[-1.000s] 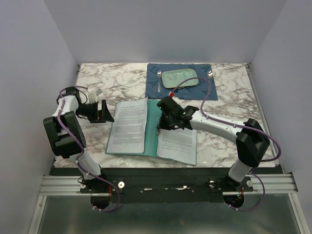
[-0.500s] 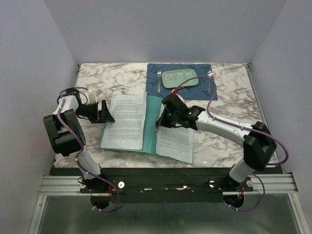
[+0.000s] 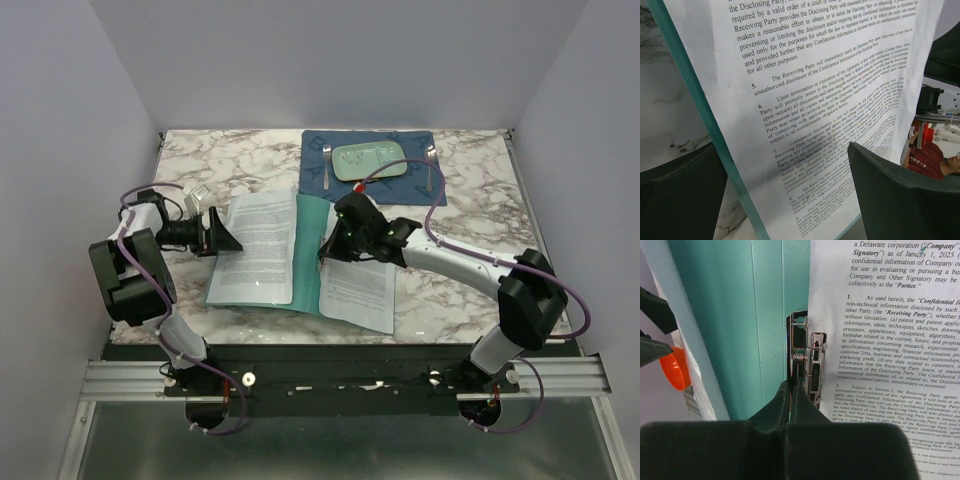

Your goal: Put the files into the folder

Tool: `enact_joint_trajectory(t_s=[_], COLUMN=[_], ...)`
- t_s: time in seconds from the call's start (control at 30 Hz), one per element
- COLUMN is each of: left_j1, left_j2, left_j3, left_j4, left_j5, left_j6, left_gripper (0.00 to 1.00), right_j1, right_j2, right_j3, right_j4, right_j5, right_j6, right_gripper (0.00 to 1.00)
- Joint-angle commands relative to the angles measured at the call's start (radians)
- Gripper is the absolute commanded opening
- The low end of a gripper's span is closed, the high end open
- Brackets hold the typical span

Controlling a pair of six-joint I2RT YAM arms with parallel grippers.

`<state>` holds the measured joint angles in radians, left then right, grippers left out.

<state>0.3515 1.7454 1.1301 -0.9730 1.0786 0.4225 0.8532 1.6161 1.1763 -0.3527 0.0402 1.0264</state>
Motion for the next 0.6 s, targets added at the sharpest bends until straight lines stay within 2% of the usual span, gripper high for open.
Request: enact_joint_trajectory(t_s=[0.0, 0.27, 0.5, 0.57], left_j1=[-0.011, -0.009, -0.009, -0.009], left_j2=[-0.056, -0.102, -0.107, -0.106], left_j3=[0.010, 0.027, 0.036, 0.039], left_j4=[-0.026, -0.027, -0.029, -0.027], left_j5=[0.106, 0.054, 0.043, 0.037], left_j6=[-0.024, -0.067, -0.097, -0.100], left_gripper=[0.98, 0.61, 0.49, 0.34], right_j1=[0.000, 0.000, 0.001, 0.000], right_j2=[0.008, 0.033, 0.051, 0.062], right_j3=[0.002, -0.006, 0.008, 0.017], right_j4=[0.075, 0.072, 0.067, 0.063], right_j5=[-0.028, -0.030, -0.034, -0.034], right_j6=[0.023, 0.009, -0.011, -0.034], right_gripper=[0.01, 0.00, 0.01, 0.02])
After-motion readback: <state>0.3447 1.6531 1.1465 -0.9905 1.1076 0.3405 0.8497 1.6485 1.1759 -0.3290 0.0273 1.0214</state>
